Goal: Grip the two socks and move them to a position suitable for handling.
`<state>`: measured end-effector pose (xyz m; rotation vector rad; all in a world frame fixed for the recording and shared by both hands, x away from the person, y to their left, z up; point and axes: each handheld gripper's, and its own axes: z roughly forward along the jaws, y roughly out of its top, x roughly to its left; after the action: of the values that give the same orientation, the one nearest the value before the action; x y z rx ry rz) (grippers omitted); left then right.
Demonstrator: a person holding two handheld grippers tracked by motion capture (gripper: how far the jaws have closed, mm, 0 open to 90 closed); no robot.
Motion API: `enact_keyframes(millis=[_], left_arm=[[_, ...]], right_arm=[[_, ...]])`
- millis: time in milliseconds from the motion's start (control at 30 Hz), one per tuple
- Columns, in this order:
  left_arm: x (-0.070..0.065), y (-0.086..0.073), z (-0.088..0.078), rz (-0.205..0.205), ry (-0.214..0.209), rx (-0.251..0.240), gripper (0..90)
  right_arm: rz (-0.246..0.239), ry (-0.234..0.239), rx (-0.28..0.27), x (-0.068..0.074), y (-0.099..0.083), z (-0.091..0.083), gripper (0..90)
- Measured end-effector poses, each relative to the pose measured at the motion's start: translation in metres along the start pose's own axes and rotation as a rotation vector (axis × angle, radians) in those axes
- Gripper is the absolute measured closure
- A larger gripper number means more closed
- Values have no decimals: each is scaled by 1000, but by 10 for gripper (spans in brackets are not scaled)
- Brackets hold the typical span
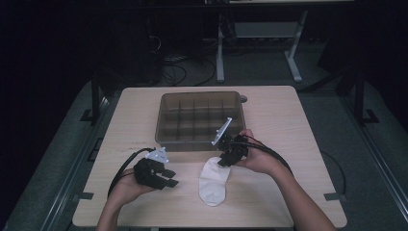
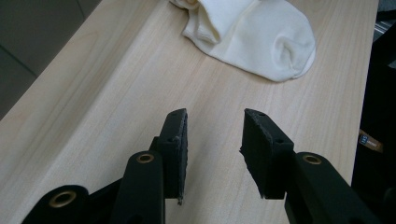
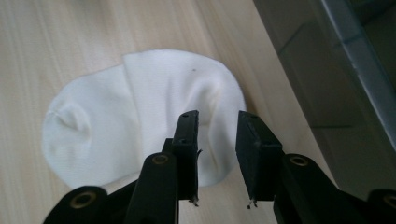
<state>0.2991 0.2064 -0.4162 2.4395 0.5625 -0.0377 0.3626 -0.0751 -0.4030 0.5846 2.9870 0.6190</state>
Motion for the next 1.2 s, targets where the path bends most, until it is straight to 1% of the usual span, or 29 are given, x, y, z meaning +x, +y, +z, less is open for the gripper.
enact_keyframes(millis=[100, 133, 333, 433, 500, 567, 633, 667, 733, 800, 933, 967, 1200], left_arm=[[0, 0, 0, 0, 1, 1, 607], [0, 0, 0, 1, 1, 3, 607], [0, 0, 1, 1, 3, 6, 607], [0, 0, 1, 1, 3, 5, 608], [1, 0, 1, -1, 2, 5, 607], [1, 0, 1, -1, 2, 6, 607], [1, 0, 1, -1, 2, 5, 608], [1, 0, 1, -1, 2, 5, 608], [1, 0, 1, -2, 3, 5, 607], [1, 0, 2, -2, 2, 6, 607], [0, 0, 1, -1, 1, 5, 607], [0, 0, 1, -1, 2, 4, 608], [1, 0, 0, -4, 4, 5, 607]], right_arm=[[2, -4, 16, -2, -1, 3, 685], [10, -4, 20, -3, -2, 4, 683], [35, 21, 42, -11, -4, 10, 657], [45, 32, 55, -14, -4, 15, 662], [50, 39, 62, -15, -4, 17, 687], [47, 41, 69, -14, -4, 19, 718], [43, 52, 73, -14, -3, 19, 776], [36, 52, 77, -13, -3, 19, 780], [25, 44, 84, -12, -3, 19, 826], [17, 37, 85, -11, -3, 18, 850], [12, 36, 79, -9, -3, 15, 867], [14, 42, 77, -9, -3, 14, 869], [-2, 31, 56, -4, -4, 6, 870]])
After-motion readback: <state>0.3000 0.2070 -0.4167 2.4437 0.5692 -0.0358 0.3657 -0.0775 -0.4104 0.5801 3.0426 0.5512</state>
